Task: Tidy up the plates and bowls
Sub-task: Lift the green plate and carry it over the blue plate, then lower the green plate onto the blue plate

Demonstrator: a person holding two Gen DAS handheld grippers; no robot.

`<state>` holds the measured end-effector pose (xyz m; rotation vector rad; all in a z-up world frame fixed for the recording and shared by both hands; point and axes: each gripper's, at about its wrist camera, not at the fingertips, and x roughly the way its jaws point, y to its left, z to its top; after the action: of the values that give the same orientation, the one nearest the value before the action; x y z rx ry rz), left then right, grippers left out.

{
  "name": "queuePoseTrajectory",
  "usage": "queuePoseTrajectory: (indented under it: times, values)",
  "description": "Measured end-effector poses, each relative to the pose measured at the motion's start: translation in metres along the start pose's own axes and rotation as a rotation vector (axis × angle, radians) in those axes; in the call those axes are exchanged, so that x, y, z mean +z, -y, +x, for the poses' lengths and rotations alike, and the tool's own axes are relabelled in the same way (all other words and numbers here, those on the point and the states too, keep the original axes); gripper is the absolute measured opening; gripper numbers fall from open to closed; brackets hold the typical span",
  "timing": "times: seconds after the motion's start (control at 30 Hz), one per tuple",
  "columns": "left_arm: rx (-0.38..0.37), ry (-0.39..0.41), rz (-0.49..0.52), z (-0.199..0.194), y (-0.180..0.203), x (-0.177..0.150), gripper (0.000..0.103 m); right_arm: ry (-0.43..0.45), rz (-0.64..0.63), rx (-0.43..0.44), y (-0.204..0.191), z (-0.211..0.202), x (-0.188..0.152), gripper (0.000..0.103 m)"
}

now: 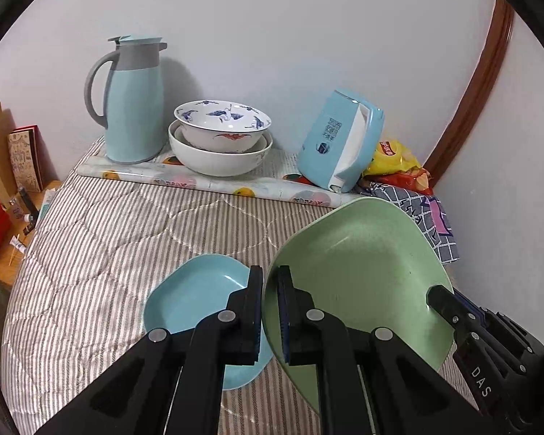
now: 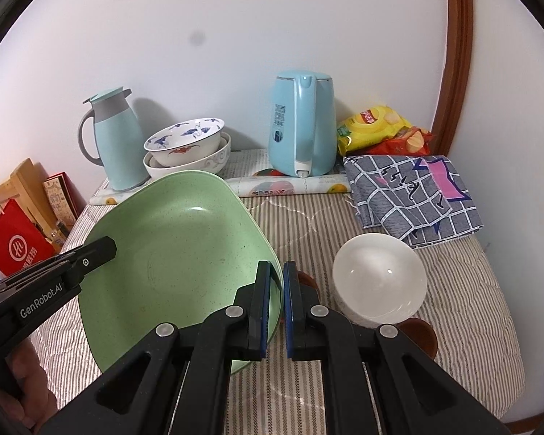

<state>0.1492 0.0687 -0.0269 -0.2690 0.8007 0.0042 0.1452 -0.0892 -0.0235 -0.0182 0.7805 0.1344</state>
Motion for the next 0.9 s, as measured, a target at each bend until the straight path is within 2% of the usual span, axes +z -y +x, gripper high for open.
queuePoseTrajectory:
  times: [0.47,0.9]
  values:
    - [0.037,-0.033,-0.039,0.010,-0.032,-0.009,0.009,-0.043,-0.031,0.029,-0.026,0.018,-0.010,0.007]
    - [0.078,-0.097,-0.087,0.032,-0.069,-0.026,0.009,-0.125,-0.074,0.056,-0.054,0.052,-0.025,0.007]
